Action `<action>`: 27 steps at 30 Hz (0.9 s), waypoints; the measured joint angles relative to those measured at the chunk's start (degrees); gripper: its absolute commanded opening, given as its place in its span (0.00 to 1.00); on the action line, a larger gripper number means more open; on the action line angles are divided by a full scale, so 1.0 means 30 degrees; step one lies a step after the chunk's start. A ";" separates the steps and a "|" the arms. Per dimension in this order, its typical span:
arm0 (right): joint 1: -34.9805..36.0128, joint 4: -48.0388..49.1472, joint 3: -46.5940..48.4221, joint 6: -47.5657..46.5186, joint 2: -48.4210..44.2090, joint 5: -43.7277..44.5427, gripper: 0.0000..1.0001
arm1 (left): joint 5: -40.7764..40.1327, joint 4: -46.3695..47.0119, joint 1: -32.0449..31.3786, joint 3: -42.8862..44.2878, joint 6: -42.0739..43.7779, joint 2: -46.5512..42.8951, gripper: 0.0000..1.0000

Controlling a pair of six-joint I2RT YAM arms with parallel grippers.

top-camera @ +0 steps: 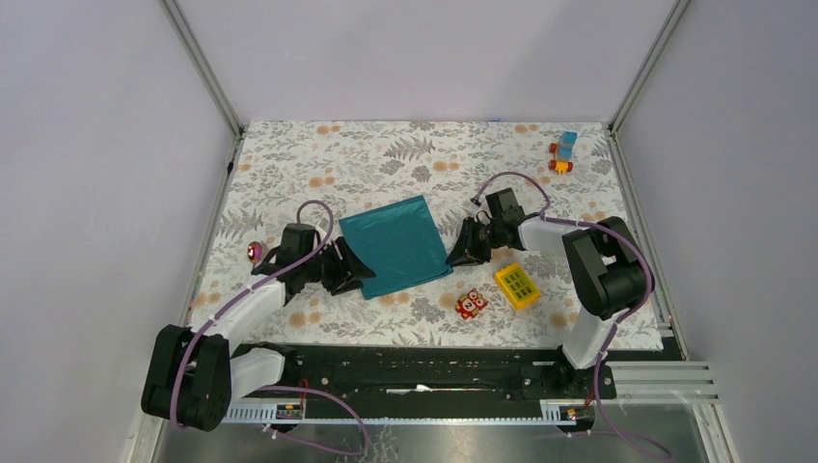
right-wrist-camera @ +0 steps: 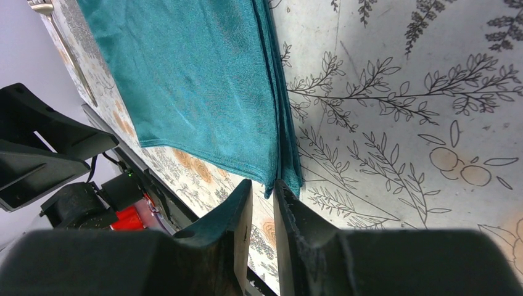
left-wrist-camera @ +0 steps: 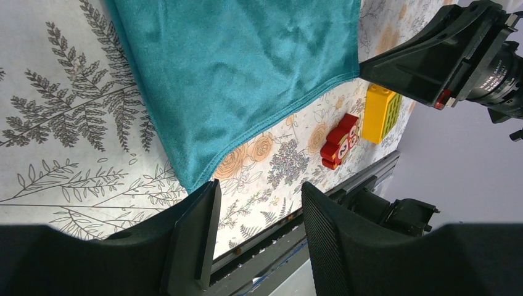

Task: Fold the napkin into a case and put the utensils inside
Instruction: Pick up the top corner of the square-folded napkin from the center of the board.

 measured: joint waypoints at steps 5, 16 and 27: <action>0.0066 0.0051 0.0000 0.0022 0.0007 -0.0044 0.23 | 0.0000 0.0131 0.0000 -0.0328 -0.0007 0.0051 0.56; 0.0182 0.0117 0.0000 0.0087 0.0007 -0.0160 0.24 | -0.0015 0.0459 0.0000 -0.0561 -0.0007 0.0612 0.56; 0.0321 0.0160 0.0066 0.0182 0.0415 -0.0291 0.16 | -0.0015 0.0576 0.0000 -0.0576 -0.0007 0.0612 0.56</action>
